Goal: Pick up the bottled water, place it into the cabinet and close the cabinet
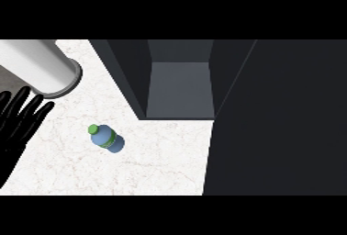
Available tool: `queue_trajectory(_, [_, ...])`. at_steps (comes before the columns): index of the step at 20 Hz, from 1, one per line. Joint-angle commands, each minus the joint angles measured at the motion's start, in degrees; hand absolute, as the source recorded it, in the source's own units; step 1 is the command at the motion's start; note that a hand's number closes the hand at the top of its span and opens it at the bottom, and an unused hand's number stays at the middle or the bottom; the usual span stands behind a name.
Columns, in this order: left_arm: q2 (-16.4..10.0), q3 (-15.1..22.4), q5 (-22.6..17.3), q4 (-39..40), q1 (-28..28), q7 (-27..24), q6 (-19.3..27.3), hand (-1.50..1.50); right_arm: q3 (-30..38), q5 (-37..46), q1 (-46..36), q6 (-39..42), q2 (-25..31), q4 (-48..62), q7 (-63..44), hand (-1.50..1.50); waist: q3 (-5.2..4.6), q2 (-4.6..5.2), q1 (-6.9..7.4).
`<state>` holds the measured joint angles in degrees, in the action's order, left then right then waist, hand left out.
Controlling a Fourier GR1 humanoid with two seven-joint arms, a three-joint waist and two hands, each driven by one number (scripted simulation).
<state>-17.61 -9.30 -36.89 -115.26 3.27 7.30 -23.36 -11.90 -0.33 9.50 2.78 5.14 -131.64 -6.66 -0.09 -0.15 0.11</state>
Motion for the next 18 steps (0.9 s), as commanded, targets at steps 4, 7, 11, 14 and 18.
queue_trajectory(4, [-6.01, -6.88, -13.44, -3.90, 3.67, 8.55, -2.08, -1.50, -9.06, 5.68, 1.00, -3.16, -3.10, -7.56, -8.03, -1.50, 0.07, 0.02, 0.17])
queue_trajectory(7, [-8.80, -10.03, -16.94, 0.79, -0.80, 10.73, -2.72, -1.50, -8.00, 5.54, -1.87, -2.26, -1.97, -7.69, -11.90, -1.50, 0.07, 0.12, 0.03])
queue_trajectory(11, [-5.42, -8.42, -14.59, -4.24, 1.89, 13.35, -0.58, -1.50, -7.69, 4.17, -0.36, -2.29, -2.23, -11.15, -12.20, -1.50, 0.09, 0.08, -0.03])
queue_trajectory(14, [-4.05, -7.19, -9.66, -1.51, 2.18, 12.25, -3.77, -1.50, -14.14, 8.89, 0.62, -4.42, -3.88, -12.18, -13.60, -1.50, 0.07, 0.07, -0.20])
queue_trajectory(18, [-3.84, -7.80, -5.40, 2.24, 1.17, 10.09, -8.63, -1.50, -12.38, 8.88, -2.56, -5.75, -3.32, -12.67, -17.67, -1.50, 0.05, 0.12, -0.24])
